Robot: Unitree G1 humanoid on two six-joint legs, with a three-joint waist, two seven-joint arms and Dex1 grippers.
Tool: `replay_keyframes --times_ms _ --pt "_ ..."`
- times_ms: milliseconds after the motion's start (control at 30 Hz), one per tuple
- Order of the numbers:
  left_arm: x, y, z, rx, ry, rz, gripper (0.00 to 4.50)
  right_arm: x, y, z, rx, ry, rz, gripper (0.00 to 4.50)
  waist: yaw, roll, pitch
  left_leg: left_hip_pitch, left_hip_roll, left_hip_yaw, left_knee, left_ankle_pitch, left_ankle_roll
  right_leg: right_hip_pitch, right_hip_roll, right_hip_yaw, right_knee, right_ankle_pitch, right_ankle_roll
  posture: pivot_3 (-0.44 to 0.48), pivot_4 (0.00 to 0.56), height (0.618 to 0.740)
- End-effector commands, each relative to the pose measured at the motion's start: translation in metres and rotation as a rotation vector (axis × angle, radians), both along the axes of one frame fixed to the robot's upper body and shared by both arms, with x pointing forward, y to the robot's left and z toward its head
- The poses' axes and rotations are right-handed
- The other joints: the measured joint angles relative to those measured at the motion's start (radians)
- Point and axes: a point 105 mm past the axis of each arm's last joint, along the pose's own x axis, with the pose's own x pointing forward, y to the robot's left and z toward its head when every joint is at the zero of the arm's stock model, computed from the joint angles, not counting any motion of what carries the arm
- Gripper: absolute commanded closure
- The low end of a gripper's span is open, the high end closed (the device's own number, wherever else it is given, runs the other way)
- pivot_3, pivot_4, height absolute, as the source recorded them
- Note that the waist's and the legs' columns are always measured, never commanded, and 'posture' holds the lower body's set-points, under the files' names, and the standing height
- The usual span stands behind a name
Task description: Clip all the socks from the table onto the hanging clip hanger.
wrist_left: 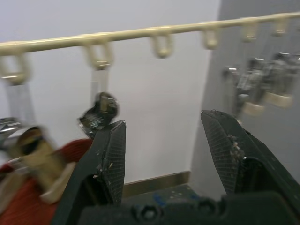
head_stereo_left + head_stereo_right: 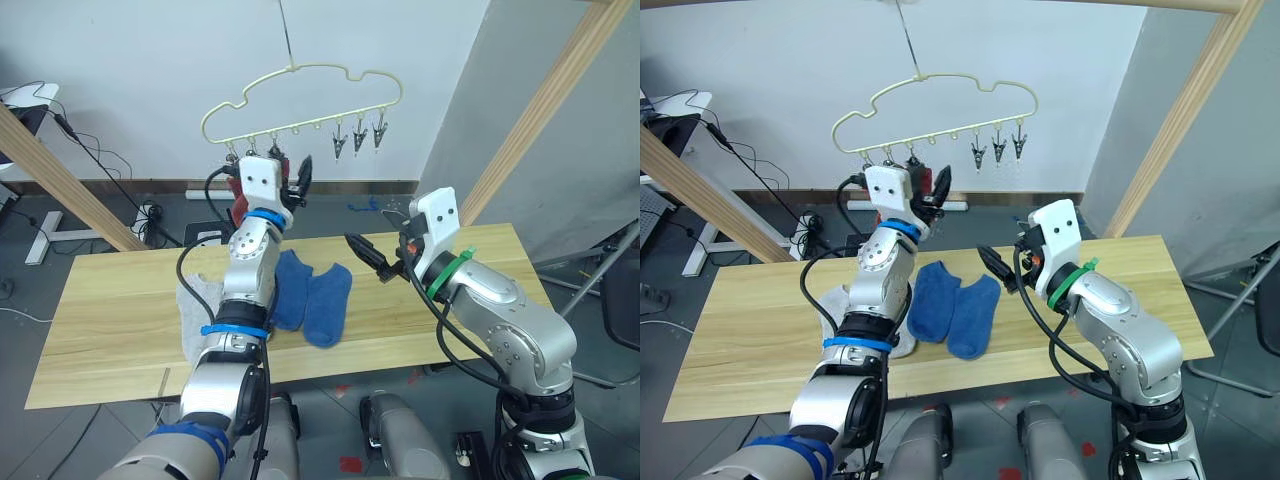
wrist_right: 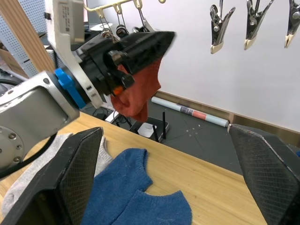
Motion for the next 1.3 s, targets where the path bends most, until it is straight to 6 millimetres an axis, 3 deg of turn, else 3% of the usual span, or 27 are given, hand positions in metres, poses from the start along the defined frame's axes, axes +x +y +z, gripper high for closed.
replay_keyframes --times_ms 33,300,633,1000,1167,1300 --pt "-0.002 0.005 0.02 -0.016 -0.064 0.047 1.7 -0.002 -0.002 0.012 0.017 -0.052 -0.007 0.0 0.0 0.0 0.0 0.0 0.0 0.0 0.0 0.0 0.0 0.0 0.0 0.0 0.0 0.0 0.0 -0.194 0.26 0.74" --pt "-0.01 -0.008 -0.002 -0.024 0.004 -0.015 1.7 -0.002 -0.004 0.013 0.017 -0.057 -0.016 0.0 0.0 0.0 0.0 -0.001 0.0 0.001 -0.001 0.0 0.0 0.0 0.0 0.0 -0.002 0.0 0.0 -0.194 0.26 0.74" --pt "0.002 0.0 0.015 0.003 -0.032 0.008 1.7 -0.001 -0.004 0.013 0.018 -0.056 -0.017 0.0 0.0 0.0 0.0 -0.001 0.0 0.0 -0.001 0.0 0.0 0.0 0.0 0.0 -0.003 0.0 0.0 -0.203 0.254 0.74" --pt "-0.013 0.0 0.018 0.128 -0.089 0.0 1.7 -0.008 -0.013 0.029 0.087 -0.116 0.025 0.0 0.0 0.0 0.0 -0.001 0.0 0.001 -0.002 0.0 0.0 0.0 0.0 0.0 -0.004 0.0 0.0 -0.196 0.259 0.74" --pt "-0.019 0.0 0.014 0.128 -0.08 0.001 1.7 -0.019 -0.015 0.026 0.045 -0.137 0.119 0.0 0.001 0.0 0.0 -0.001 0.0 0.001 -0.002 0.0 0.0 0.0 0.0 0.0 -0.004 0.0 0.0 -0.172 0.26 0.74" --pt "-0.018 0.001 0.017 0.11 -0.078 0.011 1.7 -0.017 -0.017 0.026 0.036 -0.145 0.128 0.0 0.001 0.0 0.0 -0.001 0.0 0.0 -0.002 0.0 0.0 0.0 0.0 0.0 -0.003 0.0 0.0 -0.168 0.255 0.74"
